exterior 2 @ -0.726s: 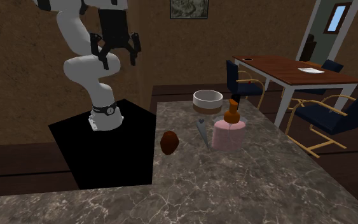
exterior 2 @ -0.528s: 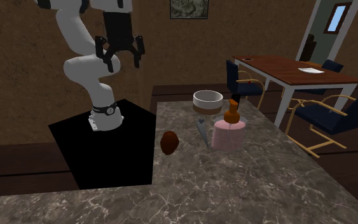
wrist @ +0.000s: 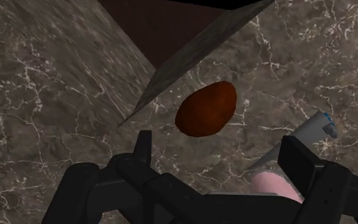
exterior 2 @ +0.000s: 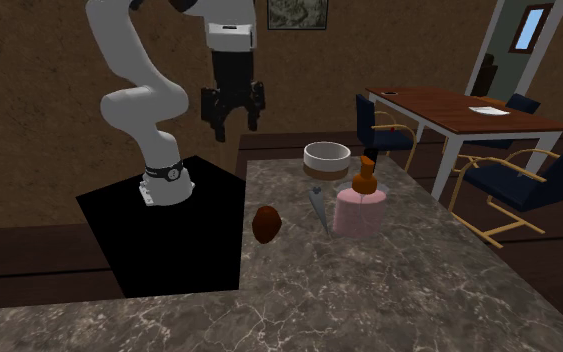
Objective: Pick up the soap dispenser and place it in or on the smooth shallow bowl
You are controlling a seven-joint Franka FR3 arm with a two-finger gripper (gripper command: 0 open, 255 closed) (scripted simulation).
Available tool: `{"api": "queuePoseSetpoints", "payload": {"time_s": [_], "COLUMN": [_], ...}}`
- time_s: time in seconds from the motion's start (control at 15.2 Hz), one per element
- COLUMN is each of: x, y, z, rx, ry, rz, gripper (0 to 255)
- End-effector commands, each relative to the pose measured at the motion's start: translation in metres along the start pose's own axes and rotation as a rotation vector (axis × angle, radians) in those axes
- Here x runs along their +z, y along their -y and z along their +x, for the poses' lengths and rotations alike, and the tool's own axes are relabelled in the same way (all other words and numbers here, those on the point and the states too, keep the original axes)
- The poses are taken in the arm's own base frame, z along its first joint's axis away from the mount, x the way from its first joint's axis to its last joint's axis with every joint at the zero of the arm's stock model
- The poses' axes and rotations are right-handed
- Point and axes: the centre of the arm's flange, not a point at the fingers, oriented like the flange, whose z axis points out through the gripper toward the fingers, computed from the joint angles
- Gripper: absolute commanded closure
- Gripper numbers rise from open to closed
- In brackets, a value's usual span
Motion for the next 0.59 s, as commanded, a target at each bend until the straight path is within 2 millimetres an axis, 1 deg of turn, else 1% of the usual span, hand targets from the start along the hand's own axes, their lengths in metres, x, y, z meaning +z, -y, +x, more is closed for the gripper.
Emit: {"api": "queuePoseSetpoints", "payload": {"time_s": [0.0, 0.53], "x": [0.009, 0.055], "y": [0.011, 0.064], "z": [0.019, 0.097], "rx": [-0.042, -0.203], "ry": [-0.003, -0.012], "rz": [-0.001, -0.005], "gripper": [0, 0]}}
